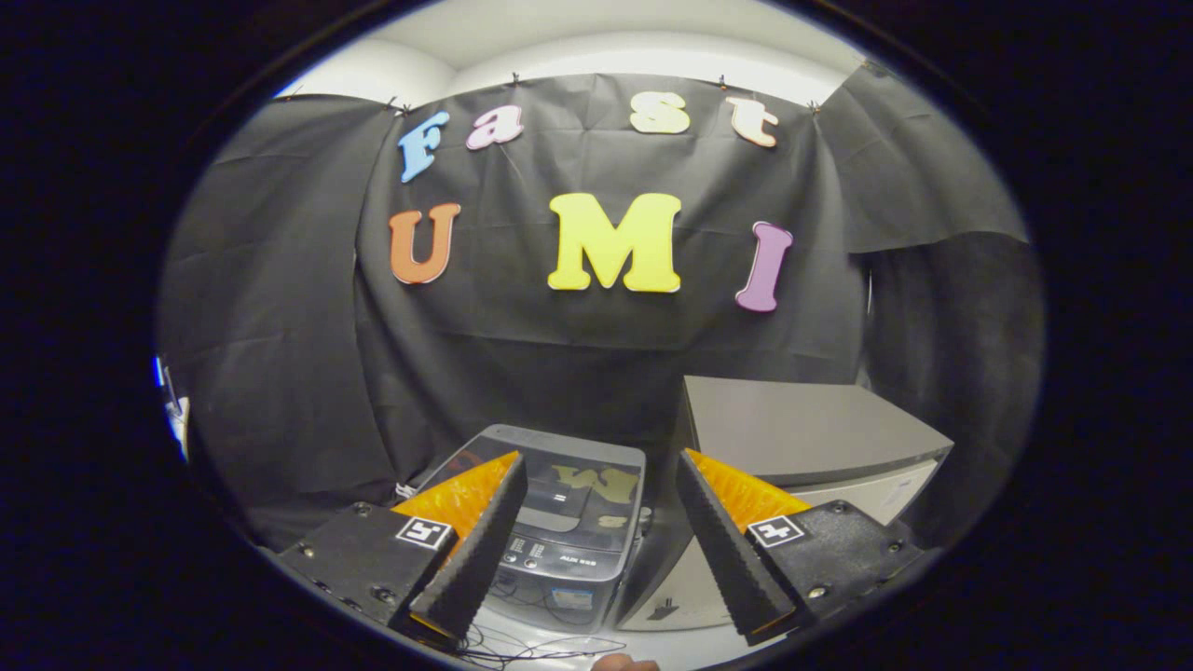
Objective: Put the clothes into the washing machine and then close the washing machine lid.
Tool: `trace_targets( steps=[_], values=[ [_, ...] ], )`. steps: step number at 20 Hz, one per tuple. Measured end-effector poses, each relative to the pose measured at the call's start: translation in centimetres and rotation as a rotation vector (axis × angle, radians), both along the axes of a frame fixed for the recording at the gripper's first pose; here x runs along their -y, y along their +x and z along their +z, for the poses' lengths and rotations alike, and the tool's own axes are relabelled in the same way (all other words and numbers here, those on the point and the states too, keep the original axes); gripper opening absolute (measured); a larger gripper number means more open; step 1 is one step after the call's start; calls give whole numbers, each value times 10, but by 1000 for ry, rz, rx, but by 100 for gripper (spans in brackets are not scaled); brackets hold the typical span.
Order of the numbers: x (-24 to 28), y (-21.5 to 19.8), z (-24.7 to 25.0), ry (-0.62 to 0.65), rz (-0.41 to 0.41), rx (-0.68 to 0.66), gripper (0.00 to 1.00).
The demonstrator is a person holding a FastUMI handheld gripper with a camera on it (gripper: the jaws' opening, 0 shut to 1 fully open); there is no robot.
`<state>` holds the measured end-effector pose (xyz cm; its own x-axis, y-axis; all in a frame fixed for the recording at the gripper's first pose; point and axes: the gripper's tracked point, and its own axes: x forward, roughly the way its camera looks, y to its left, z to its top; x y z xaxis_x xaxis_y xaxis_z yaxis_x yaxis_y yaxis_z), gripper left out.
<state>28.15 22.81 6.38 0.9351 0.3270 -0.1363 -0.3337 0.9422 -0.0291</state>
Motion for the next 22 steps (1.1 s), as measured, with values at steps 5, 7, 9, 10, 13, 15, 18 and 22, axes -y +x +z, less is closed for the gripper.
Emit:
trace_targets(
  steps=[5, 7, 9, 10, 13, 15, 18, 22],
  values=[
    [7, -8, -10, 35, -22, -41, 100],
    [11, -4, -9, 39, -34, -42, 100],
    [14, -2, -10, 51, -44, -61, 100],
    [15, 1, -9, 58, -49, -63, 100],
    [20, 4, -5, 67, -63, -62, 100],
    [22, 4, -5, 68, -67, -66, 100],
    [22, 4, -6, 77, -66, -81, 100],
    [22, 5, -5, 75, -63, -87, 100]
  ],
)
